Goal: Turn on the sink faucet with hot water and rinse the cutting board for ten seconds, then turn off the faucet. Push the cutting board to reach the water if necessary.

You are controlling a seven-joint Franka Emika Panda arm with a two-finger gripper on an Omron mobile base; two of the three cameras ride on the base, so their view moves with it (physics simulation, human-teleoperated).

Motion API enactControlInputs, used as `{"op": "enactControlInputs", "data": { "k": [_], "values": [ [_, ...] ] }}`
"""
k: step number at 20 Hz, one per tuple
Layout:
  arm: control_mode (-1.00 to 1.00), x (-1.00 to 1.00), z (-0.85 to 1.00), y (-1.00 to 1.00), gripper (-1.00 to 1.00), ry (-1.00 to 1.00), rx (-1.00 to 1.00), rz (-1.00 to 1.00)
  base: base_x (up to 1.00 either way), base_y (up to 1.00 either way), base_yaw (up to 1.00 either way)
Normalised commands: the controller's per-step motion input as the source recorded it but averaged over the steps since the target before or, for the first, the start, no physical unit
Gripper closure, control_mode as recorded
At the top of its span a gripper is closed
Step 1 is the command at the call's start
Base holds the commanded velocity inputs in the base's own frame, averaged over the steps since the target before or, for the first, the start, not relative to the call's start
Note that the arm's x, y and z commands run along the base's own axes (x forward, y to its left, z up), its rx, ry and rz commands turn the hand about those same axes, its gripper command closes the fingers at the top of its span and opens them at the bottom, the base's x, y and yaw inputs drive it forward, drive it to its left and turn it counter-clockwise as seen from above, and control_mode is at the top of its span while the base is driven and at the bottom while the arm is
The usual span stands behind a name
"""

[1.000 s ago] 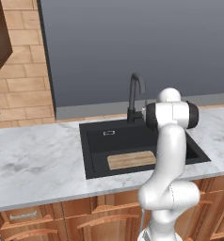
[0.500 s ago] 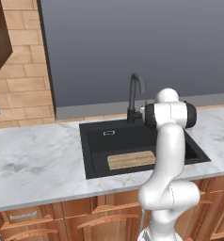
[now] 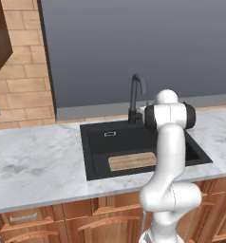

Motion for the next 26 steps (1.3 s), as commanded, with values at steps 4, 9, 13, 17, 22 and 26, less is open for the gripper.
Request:
{"op": "enactControlInputs", "data": {
  "k": [4,9,13,17,22,26],
  "values": [
    [-1.0,0.15,0.0,0.03,-1.0,0.0,0.0,0.0,0.0,0.0,0.0],
    [-1.0,0.13,0.0,0.01,-1.0,0.0,0.0,0.0,0.0,0.0,0.0],
    [-1.0,0.08,0.0,0.0,-1.0,0.0,0.0,0.0,0.0,0.0,0.0],
    [-1.0,0.04,0.0,0.0,-1.0,0.0,0.0,0.0,0.0,0.0,0.0],
    [-1.0,0.0,0.0,0.0,-1.0,0.0,0.0,0.0,0.0,0.0,0.0],
    [-1.0,0.0,0.0,0.0,-1.0,0.0,0.0,0.0,0.0,0.0,0.0]
  ]
}}
